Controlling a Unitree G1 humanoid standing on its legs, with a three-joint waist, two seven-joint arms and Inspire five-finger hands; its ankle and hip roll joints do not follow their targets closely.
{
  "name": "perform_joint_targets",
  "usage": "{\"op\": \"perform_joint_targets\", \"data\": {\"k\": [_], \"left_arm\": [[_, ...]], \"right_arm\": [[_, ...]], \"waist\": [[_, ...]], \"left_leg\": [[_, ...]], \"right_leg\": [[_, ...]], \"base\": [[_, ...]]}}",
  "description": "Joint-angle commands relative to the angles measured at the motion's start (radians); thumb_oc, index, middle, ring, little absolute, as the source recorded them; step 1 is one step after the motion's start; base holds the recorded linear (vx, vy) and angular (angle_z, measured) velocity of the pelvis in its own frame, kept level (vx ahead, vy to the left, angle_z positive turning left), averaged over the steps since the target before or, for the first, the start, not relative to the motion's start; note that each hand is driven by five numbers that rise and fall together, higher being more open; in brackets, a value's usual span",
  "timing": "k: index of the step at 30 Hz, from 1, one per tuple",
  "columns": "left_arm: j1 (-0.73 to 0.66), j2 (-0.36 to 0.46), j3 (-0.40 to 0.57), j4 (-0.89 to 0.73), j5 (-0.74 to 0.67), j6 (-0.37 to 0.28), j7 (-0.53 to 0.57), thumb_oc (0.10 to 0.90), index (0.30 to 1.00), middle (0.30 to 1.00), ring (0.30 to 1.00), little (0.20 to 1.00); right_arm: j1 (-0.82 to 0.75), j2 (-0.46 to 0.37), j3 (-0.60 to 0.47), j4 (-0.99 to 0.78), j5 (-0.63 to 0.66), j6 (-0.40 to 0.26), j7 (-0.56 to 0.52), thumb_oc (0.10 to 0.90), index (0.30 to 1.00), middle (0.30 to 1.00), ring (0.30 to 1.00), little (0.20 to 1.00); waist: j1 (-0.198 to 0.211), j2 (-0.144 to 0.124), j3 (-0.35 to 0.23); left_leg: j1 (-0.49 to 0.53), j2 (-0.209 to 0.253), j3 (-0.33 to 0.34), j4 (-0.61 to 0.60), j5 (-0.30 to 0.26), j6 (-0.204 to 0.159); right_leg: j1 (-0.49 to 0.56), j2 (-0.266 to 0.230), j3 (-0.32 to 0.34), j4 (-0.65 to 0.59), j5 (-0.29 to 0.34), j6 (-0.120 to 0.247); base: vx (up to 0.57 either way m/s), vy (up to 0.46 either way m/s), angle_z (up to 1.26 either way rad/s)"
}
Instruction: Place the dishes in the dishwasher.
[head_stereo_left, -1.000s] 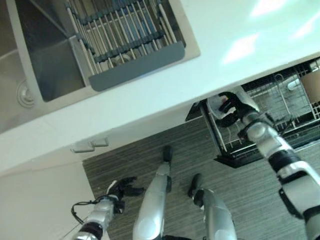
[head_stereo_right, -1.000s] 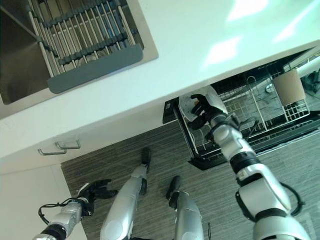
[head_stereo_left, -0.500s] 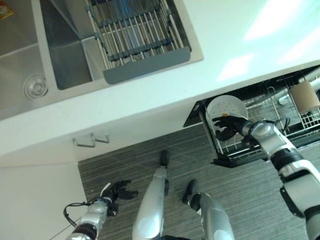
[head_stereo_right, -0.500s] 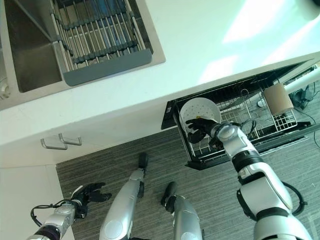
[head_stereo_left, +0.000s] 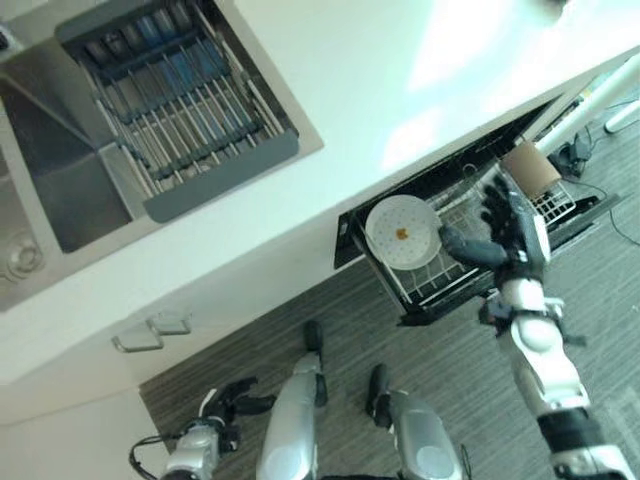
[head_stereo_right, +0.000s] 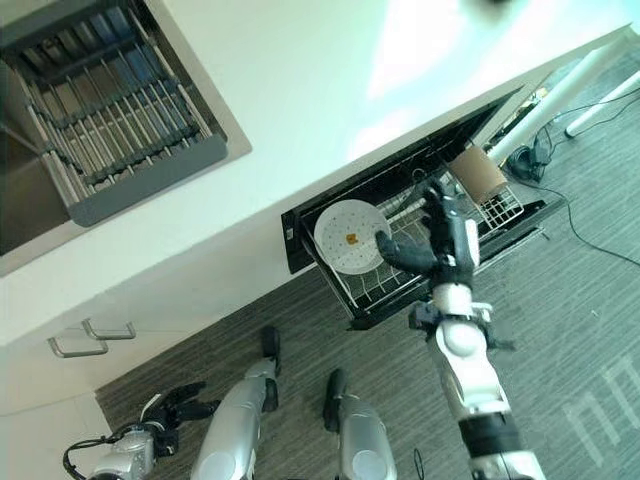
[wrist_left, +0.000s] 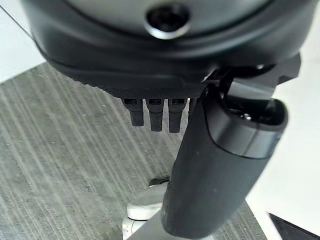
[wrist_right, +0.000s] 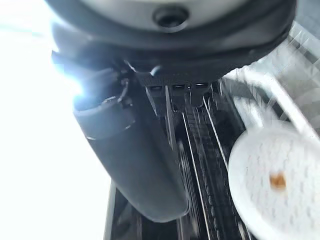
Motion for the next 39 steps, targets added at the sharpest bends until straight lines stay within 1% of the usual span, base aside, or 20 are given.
{"op": "perform_joint_targets", "data": {"k": [1,2,3,4,5,7,8,10,11,13,14,17,18,19,23,27,31,34,36,39], "left_arm": [[0.105,-0.014,-0.009,0.052,0.060,-0.032,0.012,0.800,0.900,0.900,0.900,0.900],[0.120,-0.024,0.004,0.075,0.071,-0.049,0.012,0.800,0.900,0.900,0.900,0.900],[0.146,-0.037,0.021,0.092,0.074,-0.071,0.012,0.800,0.900,0.900,0.900,0.900],[0.152,-0.038,0.026,0.095,0.075,-0.077,0.011,0.800,0.900,0.900,0.900,0.900],[0.164,-0.040,0.043,0.107,0.076,-0.089,0.001,0.800,0.900,0.900,0.900,0.900],[0.174,-0.042,0.064,0.115,0.085,-0.090,-0.006,0.800,0.900,0.900,0.900,0.900],[0.180,-0.043,0.072,0.118,0.086,-0.087,-0.005,0.800,0.900,0.900,0.900,0.900],[0.201,-0.047,0.090,0.137,0.092,-0.079,0.010,0.800,0.900,0.900,0.900,0.900],[0.205,-0.044,0.089,0.157,0.079,-0.092,0.011,0.800,0.900,0.900,0.900,0.900],[0.199,-0.042,0.085,0.169,0.063,-0.101,0.008,0.800,0.900,0.900,0.900,0.900],[0.186,-0.033,0.073,0.169,0.041,-0.100,0.005,0.800,0.900,0.900,0.900,0.900],[0.162,-0.026,0.051,0.167,0.024,-0.102,0.004,0.800,0.900,0.900,0.900,0.900],[0.153,-0.027,0.037,0.170,0.005,-0.109,0.011,0.800,0.900,0.900,0.900,0.900],[0.134,-0.031,0.016,0.164,-0.051,-0.116,0.020,0.800,0.900,0.900,0.900,0.900],[0.111,-0.021,0.026,0.125,-0.175,-0.140,0.018,0.800,0.900,0.900,0.900,0.900],[0.098,-0.004,0.041,0.057,-0.224,-0.160,0.022,0.800,0.900,0.900,0.900,0.900],[0.093,0.019,0.040,-0.052,-0.219,-0.172,0.024,0.800,0.900,0.900,0.900,0.900],[0.094,0.033,0.017,-0.115,-0.203,-0.167,0.025,0.800,0.900,0.900,0.900,0.900],[0.100,0.034,0.008,-0.131,-0.206,-0.157,0.027,0.800,0.900,0.900,0.900,0.900],[0.122,0.044,-0.001,-0.139,-0.201,-0.156,-0.011,0.800,0.900,0.900,0.900,0.900]], "right_arm": [[-0.095,-0.089,-0.150,-0.159,-0.149,-0.256,-0.190,0.800,0.900,0.900,0.900,0.900],[-0.062,-0.092,-0.194,-0.187,-0.179,-0.282,-0.249,0.800,0.900,0.900,0.900,0.900],[-0.004,-0.100,-0.274,-0.222,-0.234,-0.323,-0.355,0.800,0.900,0.900,0.900,0.900],[0.009,-0.100,-0.293,-0.225,-0.269,-0.333,-0.407,0.800,0.900,0.900,0.900,0.900],[0.048,-0.106,-0.356,-0.220,-0.339,-0.350,-0.538,0.800,0.900,0.900,0.900,0.900],[0.100,-0.103,-0.443,-0.180,-0.400,-0.317,-0.736,0.800,0.900,0.900,0.900,0.900],[0.128,-0.089,-0.479,-0.151,-0.392,-0.318,-0.771,0.800,0.900,0.900,0.900,0.900],[0.222,-0.039,-0.597,0.004,-0.208,-0.316,-0.768,0.800,0.900,0.900,0.900,0.900],[0.255,-0.017,-0.643,0.126,-0.132,-0.352,-0.739,0.800,0.900,0.900,0.900,0.900],[0.275,-0.002,-0.672,0.264,-0.050,-0.385,-0.686,0.800,0.900,0.900,0.900,0.900],[0.282,-0.010,-0.689,0.378,-0.039,-0.358,-0.646,0.800,0.900,0.900,0.900,0.900],[0.278,-0.023,-0.667,0.557,-0.005,-0.349,-0.603,0.800,0.900,0.900,0.900,0.900],[0.269,-0.027,-0.650,0.623,0.035,-0.320,-0.560,0.800,0.900,0.900,0.900,0.900],[0.245,-0.040,-0.602,0.760,0.045,-0.323,-0.500,0.800,0.900,0.900,0.900,0.900],[0.194,-0.083,-0.499,0.822,-0.047,-0.248,-0.483,0.800,0.900,0.900,0.900,0.900],[0.144,-0.128,-0.378,0.823,-0.213,-0.188,-0.445,0.800,0.900,0.900,0.900,0.900],[0.073,-0.176,-0.200,0.784,-0.363,-0.190,-0.398,0.800,0.900,0.900,0.900,0.900],[-0.034,-0.216,-0.087,0.734,-0.402,-0.192,-0.368,0.800,0.900,0.900,0.900,0.900],[-0.118,-0.240,-0.033,0.698,-0.425,-0.185,-0.366,0.800,0.900,0.900,0.900,0.900],[-0.232,-0.309,-0.009,0.623,-0.447,-0.169,-0.344,0.800,0.900,0.900,0.900,0.900]], "waist": [[-0.020,0.027,-0.050],[-0.033,0.025,-0.058],[-0.053,0.019,-0.070],[-0.057,0.018,-0.072],[-0.070,0.010,-0.081],[-0.084,-0.004,-0.088],[-0.090,-0.011,-0.091],[-0.108,-0.030,-0.106],[-0.115,-0.035,-0.112],[-0.116,-0.037,-0.115],[-0.115,-0.037,-0.115],[-0.111,-0.035,-0.111],[-0.109,-0.034,-0.107],[-0.097,-0.030,-0.096],[-0.074,-0.026,-0.070],[-0.044,-0.021,-0.032],[-0.003,-0.004,-0.016],[0.037,0.014,-0.016],[0.068,0.026,-0.016],[0.110,0.044,-0.016]], "left_leg": [[0.076,0.027,-0.015,0.172,-0.339,-0.026],[0.096,0.027,-0.005,0.172,-0.344,-0.027],[0.129,0.027,0.015,0.172,-0.350,-0.026],[0.136,0.028,0.020,0.172,-0.352,-0.025],[0.159,0.028,0.039,0.172,-0.355,-0.021],[0.181,0.028,0.061,0.172,-0.358,-0.017],[0.190,0.027,0.069,0.172,-0.361,-0.014],[0.239,0.029,0.084,0.172,-0.392,-0.015],[0.255,0.034,0.094,0.172,-0.396,-0.016],[0.264,0.037,0.097,0.172,-0.396,-0.018],[0.267,0.038,0.097,0.172,-0.394,-0.021],[0.259,0.040,0.095,0.172,-0.386,-0.026],[0.253,0.042,0.094,0.172,-0.382,-0.029],[0.240,0.042,0.086,0.172,-0.370,-0.034],[0.190,0.029,0.066,0.198,-0.361,-0.033],[0.101,0.016,0.040,0.268,-0.368,-0.025],[-0.024,-0.003,0.012,0.326,-0.362,-0.018],[-0.111,-0.022,-0.014,0.345,-0.345,-0.016],[-0.141,-0.050,-0.042,0.343,-0.338,-0.012],[-0.172,-0.075,-0.061,0.341,-0.325,-0.008]], "right_leg": [[-0.025,-0.003,0.048,0.020,-0.048,-0.001],[-0.013,-0.008,0.051,0.036,-0.063,-0.003],[0.003,-0.019,0.052,0.058,-0.079,-0.008],[0.005,-0.022,0.052,0.064,-0.083,-0.009],[0.009,-0.033,0.051,0.085,-0.094,-0.012],[0.008,-0.047,0.049,0.124,-0.109,-0.015],[0.008,-0.051,0.050,0.142,-0.118,-0.015],[0.033,-0.061,0.051,0.187,-0.160,-0.007],[0.040,-0.064,0.048,0.201,-0.169,-0.010],[0.048,-0.065,0.044,0.203,-0.174,-0.015],[0.053,-0.063,0.042,0.204,-0.176,-0.020],[0.045,-0.063,0.036,0.215,-0.178,-0.027],[0.039,-0.063,0.033,0.220,-0.179,-0.031],[0.025,-0.064,0.028,0.237,-0.183,-0.039],[-0.022,-0.079,0.022,0.305,-0.202,-0.055],[-0.090,-0.095,0.016,0.396,-0.227,-0.066],[-0.195,-0.116,0.003,0.505,-0.263,-0.080],[-0.269,-0.121,-0.005,0.561,-0.284,-0.089],[-0.299,-0.120,-0.006,0.579,-0.289,-0.089],[-0.321,-0.126,-0.011,0.600,-0.293,-0.089]], "base": [[0.07,0.050,-0.05],[0.10,0.048,-0.21],[0.08,0.034,-0.18],[0.07,0.021,-0.23],[0.02,0.005,-0.18],[0.01,-0.005,-0.17],[0.03,-0.019,-0.09],[0.14,-0.037,-0.18],[0.12,-0.050,-0.14],[0.00,-0.062,-0.10],[-0.03,-0.060,-0.12],[-0.07,-0.035,-0.09],[-0.13,-0.043,-0.13],[-0.12,-0.043,-0.05],[-0.13,-0.027,0.14],[-0.14,-0.028,0.40],[-0.07,-0.008,0.43],[0.02,0.015,0.45],[0.07,0.086,0.30],[0.10,0.114,0.06]]}}
